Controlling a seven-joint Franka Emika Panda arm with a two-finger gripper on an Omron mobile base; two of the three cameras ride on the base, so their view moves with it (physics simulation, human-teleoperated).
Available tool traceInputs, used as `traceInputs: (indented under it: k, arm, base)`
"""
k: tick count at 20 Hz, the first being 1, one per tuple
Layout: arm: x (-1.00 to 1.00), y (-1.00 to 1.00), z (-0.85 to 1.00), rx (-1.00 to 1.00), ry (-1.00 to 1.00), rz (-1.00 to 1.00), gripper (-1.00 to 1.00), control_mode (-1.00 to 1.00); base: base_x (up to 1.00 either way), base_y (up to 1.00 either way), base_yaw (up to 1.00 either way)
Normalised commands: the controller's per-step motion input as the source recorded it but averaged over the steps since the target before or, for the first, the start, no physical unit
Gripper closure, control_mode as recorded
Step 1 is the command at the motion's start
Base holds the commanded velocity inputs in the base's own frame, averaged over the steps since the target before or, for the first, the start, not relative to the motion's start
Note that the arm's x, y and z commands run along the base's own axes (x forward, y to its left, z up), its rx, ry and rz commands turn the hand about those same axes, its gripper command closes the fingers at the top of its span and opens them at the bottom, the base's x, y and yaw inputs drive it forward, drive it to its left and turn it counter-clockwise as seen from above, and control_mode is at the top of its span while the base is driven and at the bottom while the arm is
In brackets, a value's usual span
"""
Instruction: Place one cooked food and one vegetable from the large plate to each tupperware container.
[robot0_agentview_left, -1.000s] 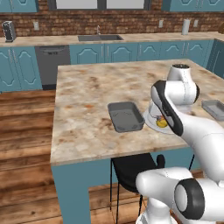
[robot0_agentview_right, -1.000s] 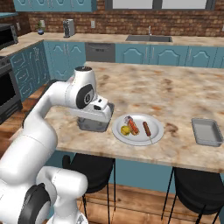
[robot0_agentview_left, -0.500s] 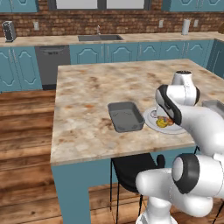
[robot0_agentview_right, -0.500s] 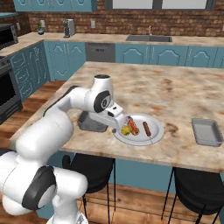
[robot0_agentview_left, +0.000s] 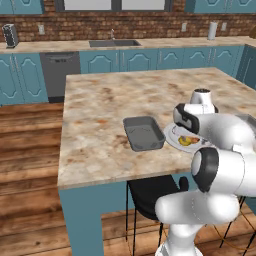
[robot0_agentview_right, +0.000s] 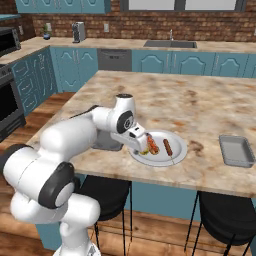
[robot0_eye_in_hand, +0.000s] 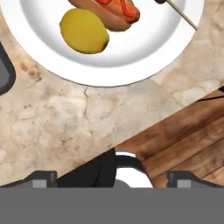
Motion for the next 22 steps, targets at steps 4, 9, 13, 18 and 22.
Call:
traceInputs:
  k: [4,9,13,18,22]
  arm:
    - [0.43,-0.24,-0.38,0.01,-0.03,0.00,-1.00,-1.00]
    - [0.51,-0.13,-0.25,0.01,-0.01,0.00,-1.00,-1.00]
    - [0.42,-0.11,-0.36,0.00,-0.02,0.00,-1.00,-1.00]
    - [0.38,-0.11,-0.30,0.01,-0.05,0.00,-1.00,-1.00]
    - [0.39,-0.03,-0.21,0.02,-0.09,0.00,-1.00,-1.00]
  base:
    - [0.00,0.00,0.00]
    - [0.00,0.00,0.00]
    - [0.00,0.00,0.00]
    - [0.00,0.00,0.00]
    - [0.00,0.00,0.00]
